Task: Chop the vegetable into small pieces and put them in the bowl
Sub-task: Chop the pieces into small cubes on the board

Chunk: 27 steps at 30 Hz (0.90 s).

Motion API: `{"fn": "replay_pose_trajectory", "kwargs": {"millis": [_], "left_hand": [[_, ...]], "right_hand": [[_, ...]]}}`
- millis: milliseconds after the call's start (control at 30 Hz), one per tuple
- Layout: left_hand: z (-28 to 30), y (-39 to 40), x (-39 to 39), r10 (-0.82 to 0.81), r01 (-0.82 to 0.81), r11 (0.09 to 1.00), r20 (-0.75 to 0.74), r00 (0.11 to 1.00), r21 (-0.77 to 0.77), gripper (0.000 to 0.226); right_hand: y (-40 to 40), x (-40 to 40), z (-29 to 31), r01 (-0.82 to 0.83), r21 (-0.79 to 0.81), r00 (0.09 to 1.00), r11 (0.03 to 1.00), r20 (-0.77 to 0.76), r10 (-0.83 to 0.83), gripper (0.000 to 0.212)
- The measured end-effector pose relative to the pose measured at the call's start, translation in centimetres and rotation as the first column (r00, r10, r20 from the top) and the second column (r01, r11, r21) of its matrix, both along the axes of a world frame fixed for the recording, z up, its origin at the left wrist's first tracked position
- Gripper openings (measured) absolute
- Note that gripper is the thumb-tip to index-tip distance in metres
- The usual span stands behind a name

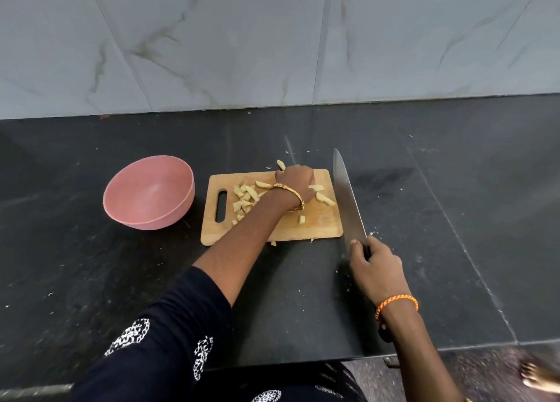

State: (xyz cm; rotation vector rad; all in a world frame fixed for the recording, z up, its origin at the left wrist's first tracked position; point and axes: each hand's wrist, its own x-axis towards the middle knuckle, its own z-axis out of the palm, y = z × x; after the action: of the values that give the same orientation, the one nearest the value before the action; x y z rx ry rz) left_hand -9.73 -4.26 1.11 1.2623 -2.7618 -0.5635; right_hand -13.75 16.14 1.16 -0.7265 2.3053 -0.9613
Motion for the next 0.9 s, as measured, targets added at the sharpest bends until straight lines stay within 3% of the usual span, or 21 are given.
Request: {"fn": "replay_pose_trajectory", "kwargs": {"millis": [133,267,400,667,900], "left_hand": [[0.4,0.2,0.4,-0.1,0.118,0.99,-0.207,0.973,0.078,0.019],[-0.1,0.7,0.2,-0.317,0.316,0.949,-0.016,0.948,-0.009,0.025],[-0.5,0.8,0.6,-0.381,0.381,0.925,-0.02,0.924,-0.01,0.026],[-0.6,0.9,2.1,-0.287,0.287,0.958,-0.104,0.952,-0.016,0.029],[-1.5,0.8,5.1,-0.159,0.139,0.981,-0.153,0.975,-0.134,0.028]], "right_hand": [[0.5,-0.2,0.0,0.019,-0.026,1.0,0.999,0.004,-0.019,0.03],[0.7,-0.4,0.1,0.022,-0.032,1.0,0.999,-0.018,-0.022,0.029],[0.7,-0.5,0.0,0.017,-0.025,1.0,1.0,-0.015,-0.017,0.03],[0.2,0.4,0.5,-0.039,-0.006,0.999,0.999,-0.004,0.039,0.03],[-0.5,1.1,0.1,-0.062,0.058,0.998,0.996,-0.01,0.063,0.032]]}}
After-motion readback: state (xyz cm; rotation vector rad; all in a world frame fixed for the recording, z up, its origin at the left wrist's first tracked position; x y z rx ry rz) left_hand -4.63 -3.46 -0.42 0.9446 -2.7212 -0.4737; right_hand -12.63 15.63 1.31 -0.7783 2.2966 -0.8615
